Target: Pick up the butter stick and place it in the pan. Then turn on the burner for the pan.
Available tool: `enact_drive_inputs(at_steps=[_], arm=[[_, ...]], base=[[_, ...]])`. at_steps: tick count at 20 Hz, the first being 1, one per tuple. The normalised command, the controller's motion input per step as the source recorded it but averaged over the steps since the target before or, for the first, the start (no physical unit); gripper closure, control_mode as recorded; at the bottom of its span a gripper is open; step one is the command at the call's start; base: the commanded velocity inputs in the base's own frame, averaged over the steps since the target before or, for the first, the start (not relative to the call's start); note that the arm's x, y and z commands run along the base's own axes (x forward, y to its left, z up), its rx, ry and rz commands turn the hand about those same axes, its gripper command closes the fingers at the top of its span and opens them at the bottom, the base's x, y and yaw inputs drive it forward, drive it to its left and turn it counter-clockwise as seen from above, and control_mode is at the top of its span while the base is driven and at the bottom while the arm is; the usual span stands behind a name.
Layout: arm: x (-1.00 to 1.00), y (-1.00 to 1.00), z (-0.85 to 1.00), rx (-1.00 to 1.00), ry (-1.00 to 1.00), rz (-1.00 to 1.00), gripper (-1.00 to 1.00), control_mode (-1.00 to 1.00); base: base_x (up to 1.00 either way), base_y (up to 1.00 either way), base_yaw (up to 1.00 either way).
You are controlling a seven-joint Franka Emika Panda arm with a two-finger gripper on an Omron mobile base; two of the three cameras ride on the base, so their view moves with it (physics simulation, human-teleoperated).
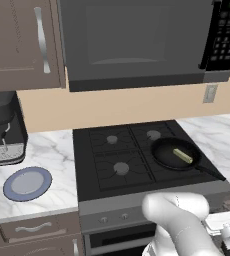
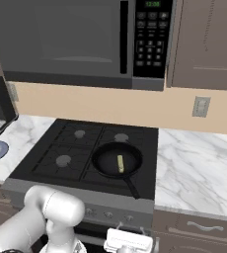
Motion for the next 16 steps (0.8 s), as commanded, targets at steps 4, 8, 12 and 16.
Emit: enact_drive_inputs(at_steps=[4,8,12,16], arm=[[0.29,0.28,0.00,0.00,0.00,0.00,-1.00,-1.00],[0.33,0.15,-0.01,0.00,0.00,0.00,-1.00,-1.00],[0.23,0.00,-0.06,0.00,0.00,0.00,-1.00,-1.00],[0.14,0.00,-0.12,0.00,0.00,0.00,-1.00,-1.00]], base=[[0.00,0.00,0.00],[0.00,0.00,0.00],[0.00,0.00,0.00],[0.00,0.00,0.00]])
